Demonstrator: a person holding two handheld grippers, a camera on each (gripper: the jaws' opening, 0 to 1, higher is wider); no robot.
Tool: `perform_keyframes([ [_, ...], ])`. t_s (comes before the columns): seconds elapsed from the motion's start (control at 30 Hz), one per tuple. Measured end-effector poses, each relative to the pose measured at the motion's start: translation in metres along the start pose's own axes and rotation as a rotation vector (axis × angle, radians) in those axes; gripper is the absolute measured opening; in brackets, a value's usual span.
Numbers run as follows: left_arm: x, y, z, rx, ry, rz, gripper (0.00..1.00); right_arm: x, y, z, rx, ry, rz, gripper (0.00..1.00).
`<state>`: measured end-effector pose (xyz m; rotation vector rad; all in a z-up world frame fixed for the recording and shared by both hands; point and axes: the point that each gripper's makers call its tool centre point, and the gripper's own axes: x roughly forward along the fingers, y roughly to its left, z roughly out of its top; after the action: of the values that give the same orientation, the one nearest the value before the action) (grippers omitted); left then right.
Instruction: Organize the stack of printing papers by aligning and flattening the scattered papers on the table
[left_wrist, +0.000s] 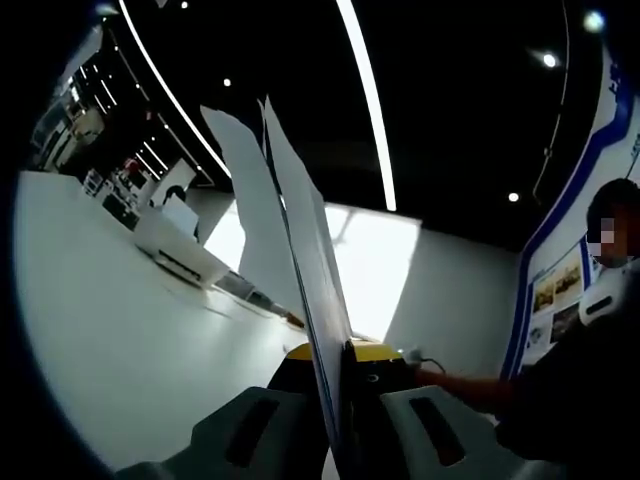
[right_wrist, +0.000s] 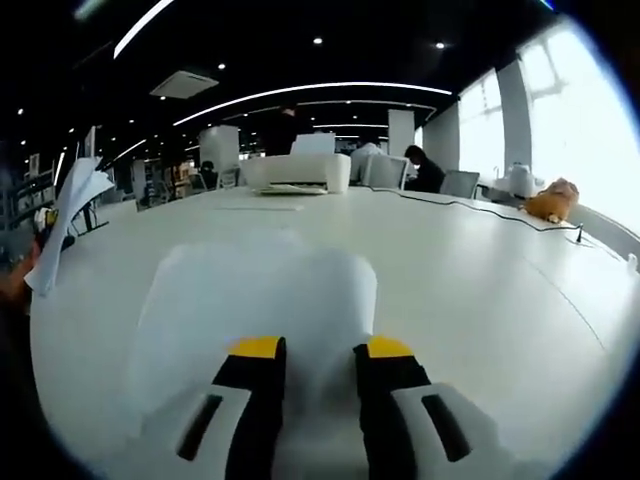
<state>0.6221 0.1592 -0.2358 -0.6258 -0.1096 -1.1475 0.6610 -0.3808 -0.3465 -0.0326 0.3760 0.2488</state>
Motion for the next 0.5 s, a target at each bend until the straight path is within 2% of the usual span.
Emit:
perform_keyframes([
  [0.2, 0.0004, -0.0008, -0.0003, -0.001, 0.0, 0.001, 0.07, 0.0011, 0.003, -0.0003, -0.013, -0.002, 0.018, 0.17],
  [0.5, 0.0004, -0.0009, -0.0005, -0.002, 0.0, 0.002, 0.07, 0.0024, 0.0033, -0.0017, 0.0, -0.003, 0.015, 0.15],
])
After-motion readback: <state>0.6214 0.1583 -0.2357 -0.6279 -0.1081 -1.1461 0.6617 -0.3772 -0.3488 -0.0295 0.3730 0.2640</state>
